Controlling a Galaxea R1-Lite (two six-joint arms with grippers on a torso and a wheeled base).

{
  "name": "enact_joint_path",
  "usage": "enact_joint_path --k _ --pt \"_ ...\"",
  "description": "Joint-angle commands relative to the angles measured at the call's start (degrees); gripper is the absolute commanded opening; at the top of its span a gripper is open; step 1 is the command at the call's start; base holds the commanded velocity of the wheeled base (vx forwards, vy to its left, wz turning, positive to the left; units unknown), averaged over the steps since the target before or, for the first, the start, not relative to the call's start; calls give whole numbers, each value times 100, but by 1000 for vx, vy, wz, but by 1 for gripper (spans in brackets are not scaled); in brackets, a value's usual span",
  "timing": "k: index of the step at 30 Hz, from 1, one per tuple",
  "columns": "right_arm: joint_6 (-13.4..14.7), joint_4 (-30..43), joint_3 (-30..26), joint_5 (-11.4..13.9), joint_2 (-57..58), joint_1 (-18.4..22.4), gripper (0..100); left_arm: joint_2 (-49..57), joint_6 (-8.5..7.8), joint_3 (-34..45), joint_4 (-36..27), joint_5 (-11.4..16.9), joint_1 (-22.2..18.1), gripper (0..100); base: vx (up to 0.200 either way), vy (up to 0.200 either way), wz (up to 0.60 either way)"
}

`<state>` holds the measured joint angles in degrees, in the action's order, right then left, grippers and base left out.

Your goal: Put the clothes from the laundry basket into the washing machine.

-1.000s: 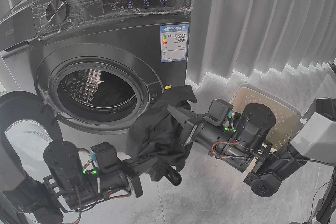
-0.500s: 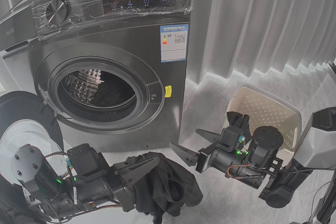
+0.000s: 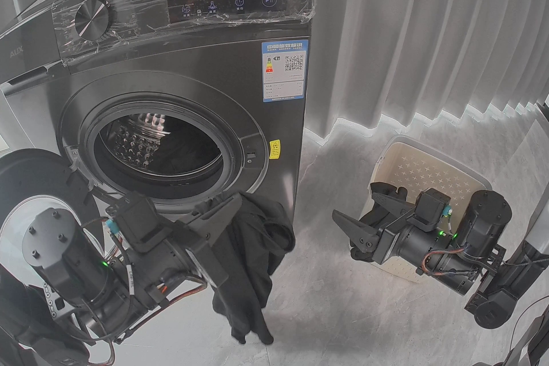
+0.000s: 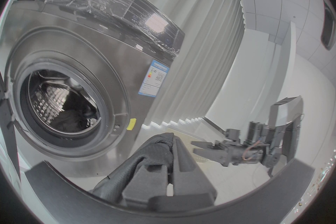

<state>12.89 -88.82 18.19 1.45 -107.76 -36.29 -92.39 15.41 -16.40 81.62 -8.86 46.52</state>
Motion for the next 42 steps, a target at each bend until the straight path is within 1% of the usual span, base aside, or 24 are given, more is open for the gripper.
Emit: enact_joint_path --k 1,4,9,12,15,18,20,21,27,28,31,33,34,39,42 --pt "3 -4 -52 -4 107 26 100 -209 -108 -153 30 -107 -82 0 0 0 0" --pt "-14 -4 -105 -4 54 26 100 -191 -117 -153 30 -107 -82 0 0 0 0" --pt "-137 5 -237 -4 10 8 100 -147 -126 -171 39 -116 -82 0 0 0 0" --pt "-146 5 -369 22 1 -27 100 -77 -179 -259 30 -124 -99 0 0 0 0" --pt "-155 5 -360 40 -25 -45 100 -42 -214 -408 30 -116 -152 0 0 0 0" --pt "-155 5 -307 110 -60 -36 100 37 -214 -487 30 -107 -143 0 0 0 0" --pt "-155 5 -307 110 -60 -36 100 37 -214 -487 30 -107 -143 0 0 0 0" --pt "-172 5 -307 180 -60 -89 100 72 -223 -514 30 -81 -99 0 0 0 0" --pt "-181 5 -413 206 -192 -440 100 72 -223 -663 30 -63 -117 0 0 0 0" --pt "-190 5 -377 250 -236 -484 100 72 -223 -663 30 -72 -117 0 0 0 0" --pt "-348 -4 -263 690 -333 -519 100 72 -223 -672 30 -63 -99 0 0 0 0" --pt "-445 -4 -193 892 -447 -519 100 63 -223 -654 39 -63 -90 0 0 0 0" --pt "-462 5 -158 927 -491 -511 100 63 -223 -654 39 -63 -90 0 0 0 0" --pt "-462 -4 668 1121 -1054 -335 100 72 -223 -602 56 -37 -82 0 0 0 0" --pt "-480 5 976 1331 -1265 -308 100 81 -214 -593 56 -1 -82 0 0 0 0"
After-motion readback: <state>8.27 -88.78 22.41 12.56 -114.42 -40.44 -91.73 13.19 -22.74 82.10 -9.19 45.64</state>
